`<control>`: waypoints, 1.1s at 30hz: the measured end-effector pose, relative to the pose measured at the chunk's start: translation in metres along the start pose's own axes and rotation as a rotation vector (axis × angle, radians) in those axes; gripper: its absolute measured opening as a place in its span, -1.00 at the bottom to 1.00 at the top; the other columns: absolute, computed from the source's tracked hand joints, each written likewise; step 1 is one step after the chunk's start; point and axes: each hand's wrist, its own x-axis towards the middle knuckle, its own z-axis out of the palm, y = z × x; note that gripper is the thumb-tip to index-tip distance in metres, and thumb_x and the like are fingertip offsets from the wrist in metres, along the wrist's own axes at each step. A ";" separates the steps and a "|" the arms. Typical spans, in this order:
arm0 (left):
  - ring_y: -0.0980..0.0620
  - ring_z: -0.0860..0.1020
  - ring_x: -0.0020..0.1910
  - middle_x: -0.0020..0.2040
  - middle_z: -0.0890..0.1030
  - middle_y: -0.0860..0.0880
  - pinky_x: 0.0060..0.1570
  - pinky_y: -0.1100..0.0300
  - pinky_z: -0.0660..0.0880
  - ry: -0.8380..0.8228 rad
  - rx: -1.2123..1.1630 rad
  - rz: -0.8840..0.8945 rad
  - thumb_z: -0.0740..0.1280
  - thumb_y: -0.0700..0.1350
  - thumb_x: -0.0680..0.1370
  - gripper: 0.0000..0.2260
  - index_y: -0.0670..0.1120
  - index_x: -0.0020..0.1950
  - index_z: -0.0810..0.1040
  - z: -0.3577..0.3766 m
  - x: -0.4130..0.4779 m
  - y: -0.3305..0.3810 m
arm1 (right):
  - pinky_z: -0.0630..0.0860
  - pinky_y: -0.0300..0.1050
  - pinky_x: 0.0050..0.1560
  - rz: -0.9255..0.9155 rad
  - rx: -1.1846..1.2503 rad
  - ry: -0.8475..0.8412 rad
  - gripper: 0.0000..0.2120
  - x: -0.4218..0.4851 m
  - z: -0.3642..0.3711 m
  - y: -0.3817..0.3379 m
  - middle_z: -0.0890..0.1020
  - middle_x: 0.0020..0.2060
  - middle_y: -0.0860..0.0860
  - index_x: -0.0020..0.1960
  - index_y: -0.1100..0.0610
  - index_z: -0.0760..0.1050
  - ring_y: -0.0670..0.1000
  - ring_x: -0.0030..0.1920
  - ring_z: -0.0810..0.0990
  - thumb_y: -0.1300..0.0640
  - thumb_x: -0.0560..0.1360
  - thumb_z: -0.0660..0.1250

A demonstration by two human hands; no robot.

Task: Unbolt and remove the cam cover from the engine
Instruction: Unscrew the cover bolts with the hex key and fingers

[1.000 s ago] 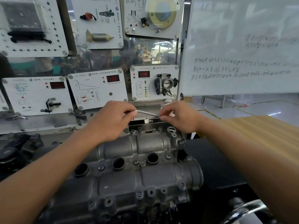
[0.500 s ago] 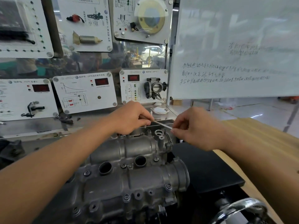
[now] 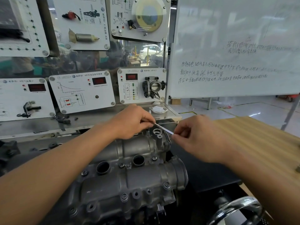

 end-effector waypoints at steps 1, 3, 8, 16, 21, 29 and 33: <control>0.39 0.59 -0.18 -0.08 0.72 0.16 0.00 0.41 0.51 0.000 0.006 0.001 0.44 -0.15 0.56 -0.84 -0.02 0.12 0.71 0.000 0.000 0.000 | 0.42 -0.37 -0.42 0.003 0.008 -0.001 -0.83 -0.003 0.002 -0.001 0.61 -0.46 -0.20 -0.31 0.02 0.60 -0.22 -0.43 0.55 0.08 0.46 0.43; 0.39 0.60 -0.16 -0.05 0.72 0.14 0.03 0.40 0.52 -0.007 0.018 0.006 0.45 -0.15 0.55 -0.84 -0.02 0.12 0.72 0.000 -0.001 0.000 | 0.41 -0.41 -0.41 -0.015 0.018 0.003 -0.82 -0.008 0.005 -0.005 0.60 -0.45 -0.23 -0.31 0.03 0.60 -0.23 -0.42 0.56 0.07 0.46 0.44; 0.38 0.60 -0.16 -0.04 0.72 0.14 -0.02 0.49 0.46 -0.010 0.044 0.011 0.45 -0.15 0.55 -0.83 -0.01 0.13 0.71 -0.002 -0.005 -0.003 | 0.47 -0.33 -0.37 -0.042 0.012 -0.010 -0.83 -0.012 0.009 -0.012 0.61 -0.48 -0.15 -0.28 0.05 0.60 -0.19 -0.40 0.57 0.06 0.48 0.43; 0.44 0.53 -0.23 -0.06 0.73 0.12 -0.05 0.51 0.40 0.045 0.073 0.058 0.45 -0.13 0.55 -0.85 -0.02 0.11 0.72 0.005 -0.004 -0.006 | 0.46 -0.33 -0.37 -0.046 -0.015 -0.026 -0.84 -0.013 0.014 -0.010 0.62 -0.45 -0.13 -0.25 0.05 0.61 -0.17 -0.35 0.58 0.04 0.49 0.43; 0.31 0.59 -0.21 -0.08 0.74 0.08 -0.01 0.33 0.51 0.065 0.083 0.050 0.45 -0.13 0.55 -0.86 -0.02 0.10 0.72 0.005 -0.008 -0.004 | 0.46 -0.33 -0.33 -0.079 -0.016 -0.033 -0.83 -0.013 0.015 -0.010 0.62 -0.45 -0.13 -0.27 0.05 0.60 -0.18 -0.35 0.58 0.06 0.48 0.43; 0.13 0.58 -0.25 -0.14 0.74 0.02 -0.11 0.18 0.49 0.070 0.136 0.057 0.39 -0.10 0.60 -0.85 -0.03 0.12 0.72 0.007 -0.012 0.000 | 0.47 -0.33 -0.36 -0.065 -0.002 -0.020 -0.86 -0.002 0.007 0.005 0.60 -0.47 -0.15 -0.28 0.03 0.63 -0.20 -0.37 0.57 0.09 0.46 0.45; 0.13 0.61 -0.23 -0.15 0.73 0.04 -0.11 0.16 0.50 0.065 0.146 0.062 0.38 -0.09 0.60 -0.84 -0.02 0.13 0.71 0.007 -0.012 -0.002 | 0.43 -0.34 -0.40 -0.058 -0.040 -0.033 -0.86 0.001 0.007 0.014 0.60 -0.40 -0.27 -0.26 0.01 0.64 -0.24 -0.36 0.56 0.04 0.47 0.45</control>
